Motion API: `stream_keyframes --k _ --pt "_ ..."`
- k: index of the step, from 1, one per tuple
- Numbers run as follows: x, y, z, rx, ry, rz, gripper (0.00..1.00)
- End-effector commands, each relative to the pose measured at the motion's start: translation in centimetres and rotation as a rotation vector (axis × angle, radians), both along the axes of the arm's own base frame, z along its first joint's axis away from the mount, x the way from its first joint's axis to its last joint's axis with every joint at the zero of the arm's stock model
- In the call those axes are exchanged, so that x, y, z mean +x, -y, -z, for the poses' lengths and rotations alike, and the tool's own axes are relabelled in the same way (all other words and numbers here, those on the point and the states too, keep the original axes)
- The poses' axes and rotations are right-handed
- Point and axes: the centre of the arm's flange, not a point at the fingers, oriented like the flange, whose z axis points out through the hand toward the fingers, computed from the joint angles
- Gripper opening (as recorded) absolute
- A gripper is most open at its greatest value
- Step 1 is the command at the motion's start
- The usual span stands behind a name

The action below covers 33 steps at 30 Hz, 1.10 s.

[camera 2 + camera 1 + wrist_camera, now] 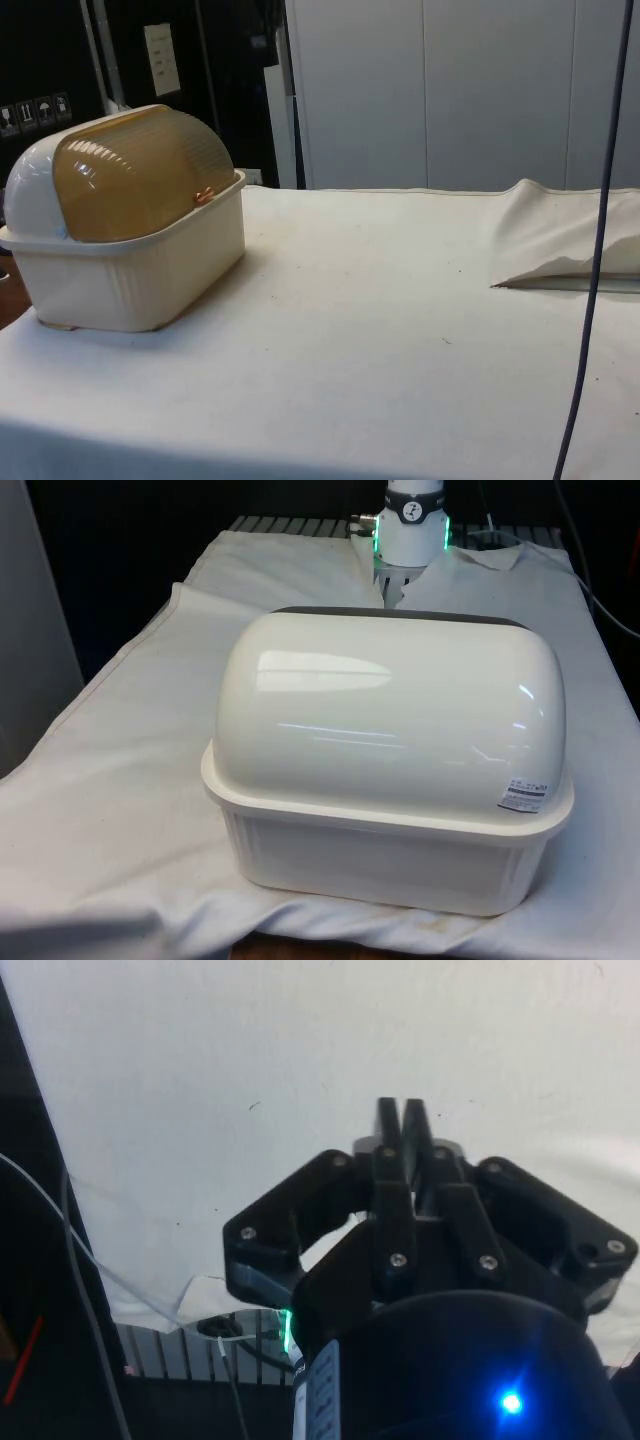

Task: Open the lid, then close it.

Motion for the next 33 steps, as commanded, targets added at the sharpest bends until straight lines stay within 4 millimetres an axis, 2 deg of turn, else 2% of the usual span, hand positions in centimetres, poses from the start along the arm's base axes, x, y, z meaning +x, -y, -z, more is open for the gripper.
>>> stream_keyframes --k 1,14,23,33 --pt "-0.2 0.0 -0.1 -0.001 0.009 0.0 0.0" --pt "-0.5 0.0 0.1 -0.001 0.03 0.001 0.0" --pt "-0.9 0.2 1.5 -0.001 0.053 0.004 0.0" --pt "-1.4 1.3 2.9 -0.014 0.117 0.017 0.0"
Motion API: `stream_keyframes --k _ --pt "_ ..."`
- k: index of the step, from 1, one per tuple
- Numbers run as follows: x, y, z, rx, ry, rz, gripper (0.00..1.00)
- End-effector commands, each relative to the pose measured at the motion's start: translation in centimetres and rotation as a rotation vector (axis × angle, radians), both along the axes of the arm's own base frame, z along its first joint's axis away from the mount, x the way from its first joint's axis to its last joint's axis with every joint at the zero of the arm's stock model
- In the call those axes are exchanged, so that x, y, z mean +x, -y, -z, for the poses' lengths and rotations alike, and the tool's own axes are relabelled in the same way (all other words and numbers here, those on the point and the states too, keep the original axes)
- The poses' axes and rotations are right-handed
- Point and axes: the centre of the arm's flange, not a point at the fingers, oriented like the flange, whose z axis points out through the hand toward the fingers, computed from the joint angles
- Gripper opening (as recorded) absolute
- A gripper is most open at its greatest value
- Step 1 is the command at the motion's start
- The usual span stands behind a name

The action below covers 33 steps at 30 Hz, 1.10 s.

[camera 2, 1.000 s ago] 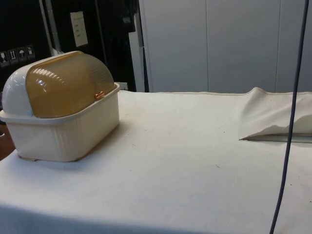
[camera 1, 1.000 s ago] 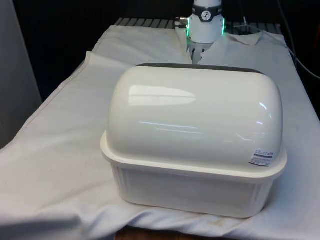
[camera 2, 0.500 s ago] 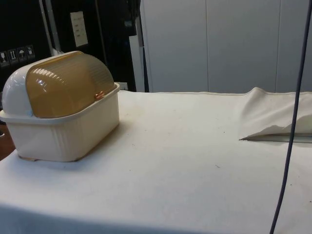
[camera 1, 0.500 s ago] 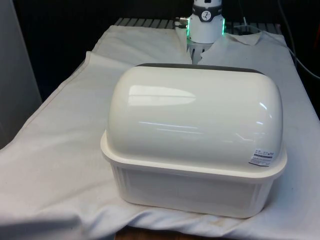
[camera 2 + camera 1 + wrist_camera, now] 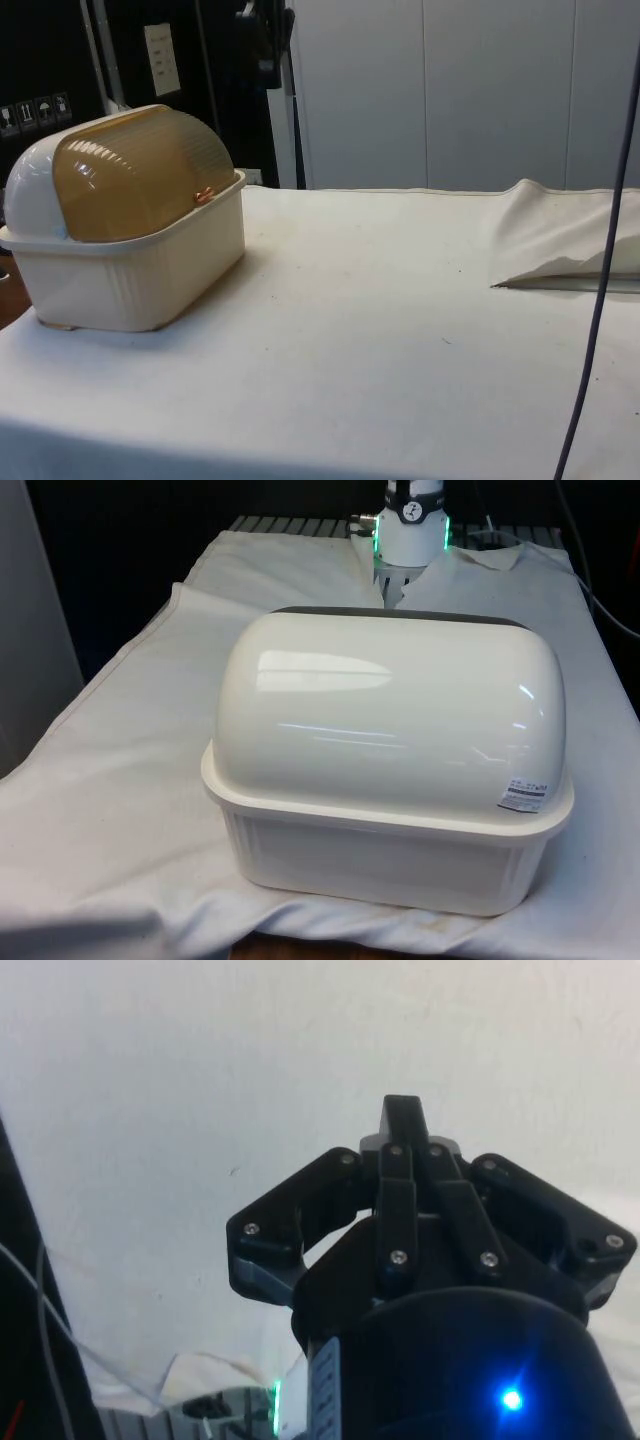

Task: Open the lid, then close it.

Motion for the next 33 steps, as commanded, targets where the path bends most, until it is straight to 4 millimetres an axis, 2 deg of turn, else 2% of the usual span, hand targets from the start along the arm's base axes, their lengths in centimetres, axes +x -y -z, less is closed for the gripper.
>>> stream_keyframes --k 1,12,20,26,27,33 --pt "0.0 0.3 0.1 -0.007 0.02 0.0 0.0" --pt "0.1 1.3 2.3 -0.006 0.081 0.024 0.0" --pt "0.1 1.0 3.8 -0.001 0.104 0.036 0.0" --pt "0.1 0.5 5.9 0.002 0.117 0.051 0.0" --pt "0.1 0.7 5.6 -0.002 0.108 0.044 0.0" --pt "0.2 0.2 8.0 0.004 0.127 0.069 0.0"
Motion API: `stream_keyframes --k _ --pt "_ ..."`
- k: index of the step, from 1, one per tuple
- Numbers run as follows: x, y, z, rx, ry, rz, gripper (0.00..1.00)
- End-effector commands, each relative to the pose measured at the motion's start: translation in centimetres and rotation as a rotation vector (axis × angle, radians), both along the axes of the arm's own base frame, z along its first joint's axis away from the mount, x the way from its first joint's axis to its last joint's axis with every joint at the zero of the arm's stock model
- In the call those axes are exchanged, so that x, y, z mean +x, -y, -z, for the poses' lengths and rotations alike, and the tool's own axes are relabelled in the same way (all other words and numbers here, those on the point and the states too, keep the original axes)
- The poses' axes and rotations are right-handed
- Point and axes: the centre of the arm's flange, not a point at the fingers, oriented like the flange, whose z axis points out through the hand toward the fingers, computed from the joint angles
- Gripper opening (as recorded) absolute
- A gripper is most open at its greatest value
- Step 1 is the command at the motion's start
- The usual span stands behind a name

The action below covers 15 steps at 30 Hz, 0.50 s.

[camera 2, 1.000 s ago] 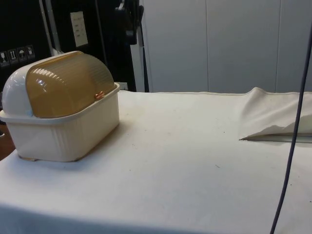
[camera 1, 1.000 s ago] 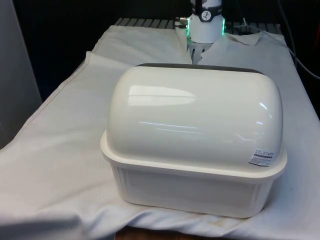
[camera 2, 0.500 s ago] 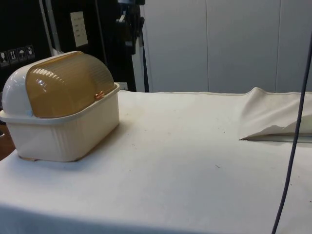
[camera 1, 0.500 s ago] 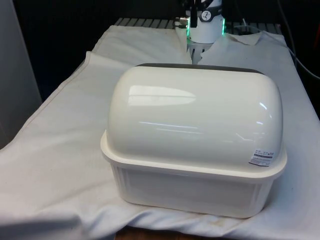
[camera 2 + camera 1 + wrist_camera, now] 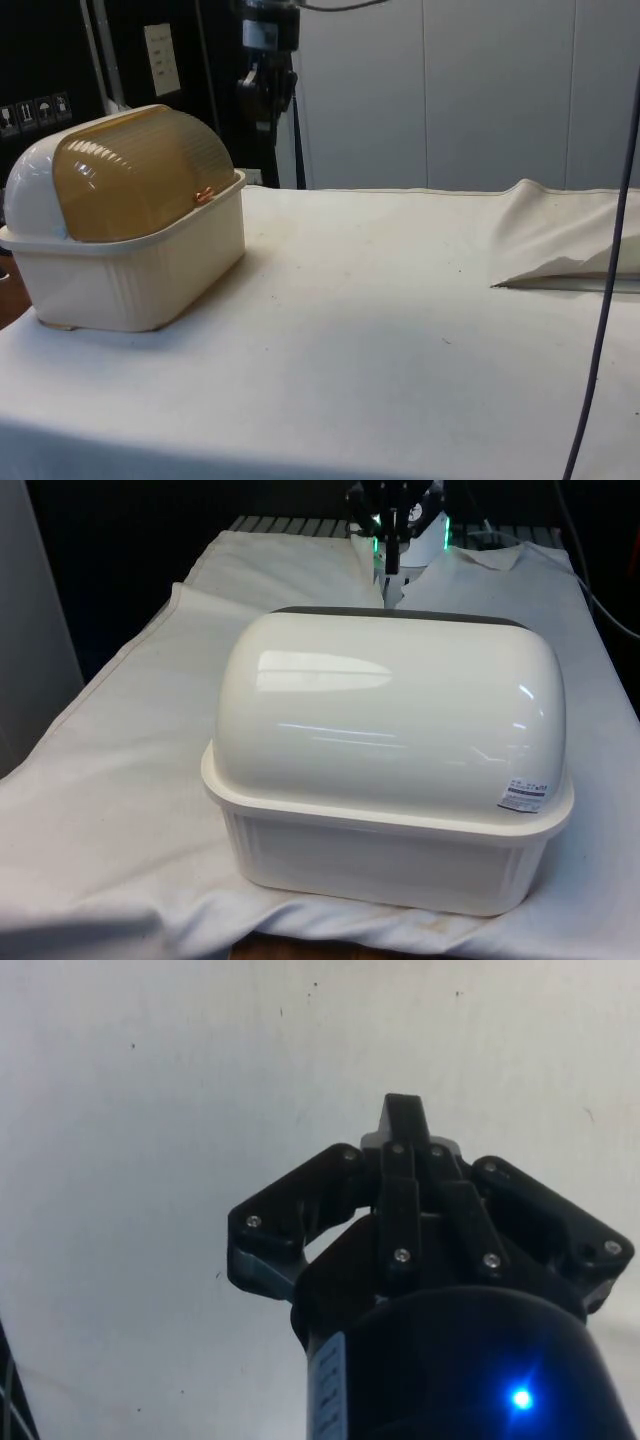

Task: Open the lid, then close it.

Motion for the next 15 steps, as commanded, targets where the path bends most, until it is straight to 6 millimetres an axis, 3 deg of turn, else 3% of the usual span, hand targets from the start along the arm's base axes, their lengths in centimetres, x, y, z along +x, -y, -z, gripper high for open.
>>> stream_keyframes --k 1,15 --pt "0.0 -0.2 0.6 0.004 0.01 0.01 0.0" --pt "1.1 -0.1 4.2 0.01 0.041 0.06 0.0"
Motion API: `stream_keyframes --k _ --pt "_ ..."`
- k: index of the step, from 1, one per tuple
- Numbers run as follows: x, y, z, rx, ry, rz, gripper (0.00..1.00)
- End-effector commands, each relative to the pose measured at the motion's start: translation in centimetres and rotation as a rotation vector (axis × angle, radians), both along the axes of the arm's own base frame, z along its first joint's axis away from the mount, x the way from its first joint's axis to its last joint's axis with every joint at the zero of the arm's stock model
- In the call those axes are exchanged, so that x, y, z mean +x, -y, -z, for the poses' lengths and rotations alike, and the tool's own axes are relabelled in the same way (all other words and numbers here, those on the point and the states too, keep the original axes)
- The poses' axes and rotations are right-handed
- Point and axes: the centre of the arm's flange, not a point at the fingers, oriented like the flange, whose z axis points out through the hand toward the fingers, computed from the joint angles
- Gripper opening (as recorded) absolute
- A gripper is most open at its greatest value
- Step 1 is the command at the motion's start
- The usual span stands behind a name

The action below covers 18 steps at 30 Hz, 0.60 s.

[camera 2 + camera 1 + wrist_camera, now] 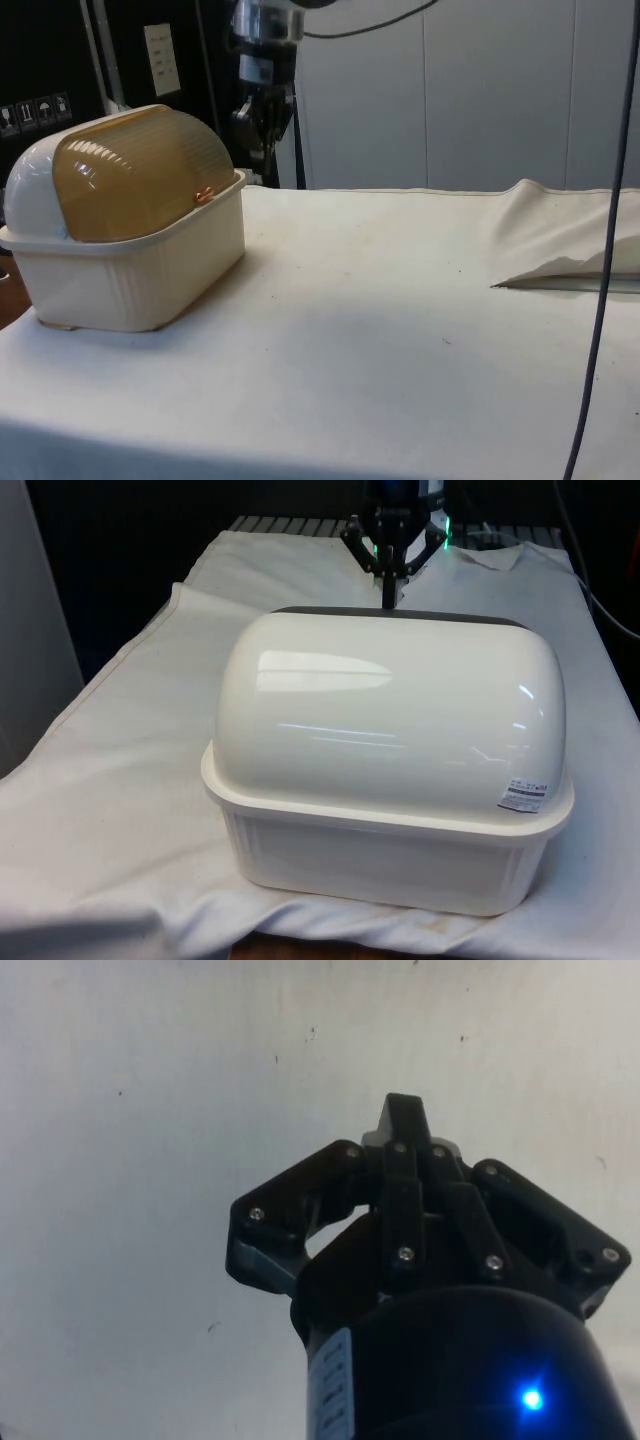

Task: Open the lid, then close it.

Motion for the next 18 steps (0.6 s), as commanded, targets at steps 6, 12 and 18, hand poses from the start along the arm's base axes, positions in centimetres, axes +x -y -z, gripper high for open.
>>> stream_keyframes --k 6,12,18 --pt "0.6 0.0 1.3 0.004 0.019 0.026 0.0" --pt "1.5 0.1 3.0 0.006 0.039 0.052 0.0" --pt "2.5 0.1 3.8 0.006 0.061 0.061 0.0"
